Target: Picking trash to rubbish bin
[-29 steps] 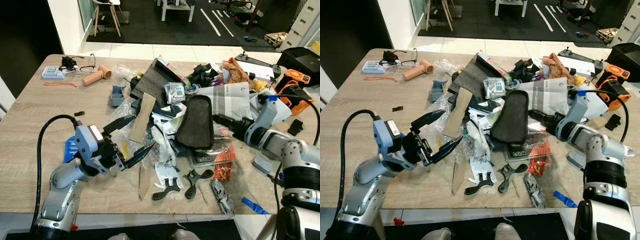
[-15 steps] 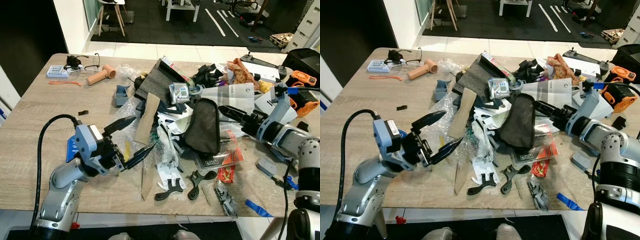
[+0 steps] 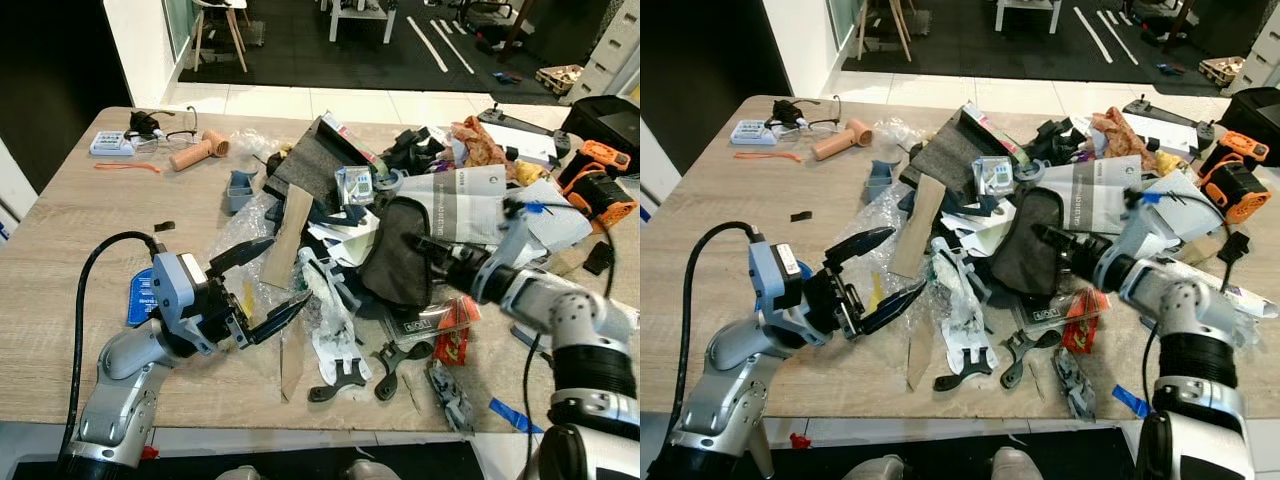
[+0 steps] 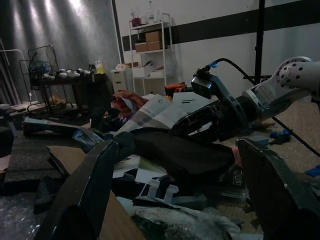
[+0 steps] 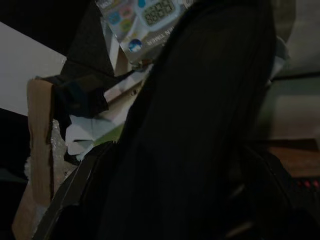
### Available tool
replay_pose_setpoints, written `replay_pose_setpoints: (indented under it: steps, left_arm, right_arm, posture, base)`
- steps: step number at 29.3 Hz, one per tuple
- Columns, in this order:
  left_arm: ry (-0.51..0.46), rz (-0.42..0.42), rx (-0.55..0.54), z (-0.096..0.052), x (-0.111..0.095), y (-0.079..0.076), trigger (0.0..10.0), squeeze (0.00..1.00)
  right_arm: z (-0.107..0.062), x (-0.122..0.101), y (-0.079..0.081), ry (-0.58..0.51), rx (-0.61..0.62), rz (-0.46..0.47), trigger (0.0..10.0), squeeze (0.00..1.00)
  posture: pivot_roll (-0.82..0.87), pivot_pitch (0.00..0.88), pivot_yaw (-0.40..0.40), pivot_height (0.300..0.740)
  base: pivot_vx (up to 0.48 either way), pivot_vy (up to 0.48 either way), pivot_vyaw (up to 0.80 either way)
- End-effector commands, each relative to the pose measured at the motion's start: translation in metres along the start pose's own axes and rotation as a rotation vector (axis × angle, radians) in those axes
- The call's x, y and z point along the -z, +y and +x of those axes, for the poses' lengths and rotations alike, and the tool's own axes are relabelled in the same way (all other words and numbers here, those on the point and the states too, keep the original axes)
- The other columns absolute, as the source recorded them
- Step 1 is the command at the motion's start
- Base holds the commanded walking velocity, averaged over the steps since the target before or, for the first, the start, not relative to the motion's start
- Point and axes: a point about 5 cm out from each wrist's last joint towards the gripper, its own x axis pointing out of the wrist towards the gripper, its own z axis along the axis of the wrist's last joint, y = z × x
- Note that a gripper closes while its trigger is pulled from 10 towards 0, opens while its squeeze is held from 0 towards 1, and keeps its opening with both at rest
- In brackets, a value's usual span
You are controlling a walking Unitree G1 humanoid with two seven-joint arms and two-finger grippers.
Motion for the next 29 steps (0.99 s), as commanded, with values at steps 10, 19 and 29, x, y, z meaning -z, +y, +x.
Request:
replay_pose_setpoints:
  steps: [10, 19, 29]
  left_arm:
    - [0.017, 0.005, 0.029, -0.002, -0.001, -0.002, 10.0, 0.0]
    - [0.015, 0.005, 0.031, -0.001, -0.002, -0.003, 10.0, 0.0]
    - [-0.035, -0.002, -0.023, -0.001, -0.005, 0.003, 10.0, 0.0]
  right_arm:
    - [-0.003, 0.01, -0.007, 0.008, -0.009, 0.012, 0.0, 0.0]
    - [-0.005, 0.008, -0.012, -0.009, 0.013, 0.016, 0.0, 0.0]
    - [-0.022, -0.035, 0.024, -0.233, -0.271, -0.017, 0.0, 0.0]
  posture:
    - [-0.05, 0.0, -0.041, 0.74]
    - [-0.05, 0.0, -0.041, 0.74]
    - [-0.05, 0.0, -0.037, 0.74]
  base:
    - [0.0, 0.0, 0.0]
    - [0.0, 0.0, 0.0]
    - [0.0, 0.0, 0.0]
